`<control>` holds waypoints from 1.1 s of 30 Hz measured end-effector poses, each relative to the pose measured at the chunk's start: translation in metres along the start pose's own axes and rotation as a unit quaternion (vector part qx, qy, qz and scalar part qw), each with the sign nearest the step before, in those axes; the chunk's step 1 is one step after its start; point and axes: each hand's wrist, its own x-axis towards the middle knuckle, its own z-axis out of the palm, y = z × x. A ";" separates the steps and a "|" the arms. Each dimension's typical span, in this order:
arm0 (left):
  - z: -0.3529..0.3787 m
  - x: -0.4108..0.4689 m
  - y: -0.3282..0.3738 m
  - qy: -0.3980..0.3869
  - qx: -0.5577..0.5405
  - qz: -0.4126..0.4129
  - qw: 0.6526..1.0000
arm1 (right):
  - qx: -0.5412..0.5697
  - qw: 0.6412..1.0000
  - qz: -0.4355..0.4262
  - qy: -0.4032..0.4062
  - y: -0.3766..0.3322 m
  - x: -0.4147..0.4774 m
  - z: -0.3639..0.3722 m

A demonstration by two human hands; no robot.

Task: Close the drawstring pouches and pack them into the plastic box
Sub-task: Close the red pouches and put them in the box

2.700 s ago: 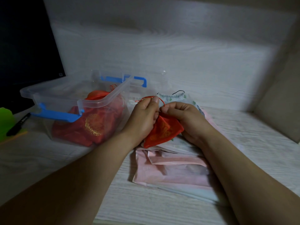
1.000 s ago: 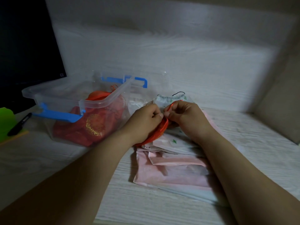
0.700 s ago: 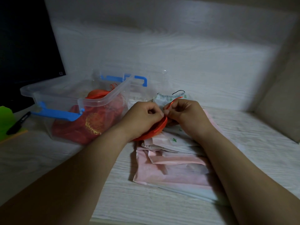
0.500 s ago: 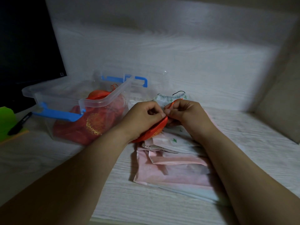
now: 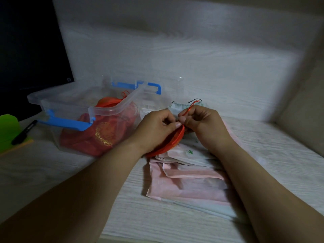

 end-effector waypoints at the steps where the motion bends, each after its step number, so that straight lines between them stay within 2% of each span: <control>1: 0.000 0.000 0.001 -0.001 -0.003 0.000 1.000 | -0.005 1.000 -0.009 0.002 0.000 0.000 0.000; 14: -0.002 -0.002 -0.003 -0.020 -0.073 -0.003 0.997 | -0.020 0.999 -0.029 0.003 0.000 0.000 0.001; 27: -0.001 -0.001 -0.005 -0.019 -0.052 0.002 0.998 | -0.009 1.000 -0.022 0.007 0.003 0.001 0.001; 33: 0.000 -0.001 -0.006 -0.013 -0.120 -0.019 0.993 | -0.021 0.999 -0.032 -0.003 0.000 -0.002 0.001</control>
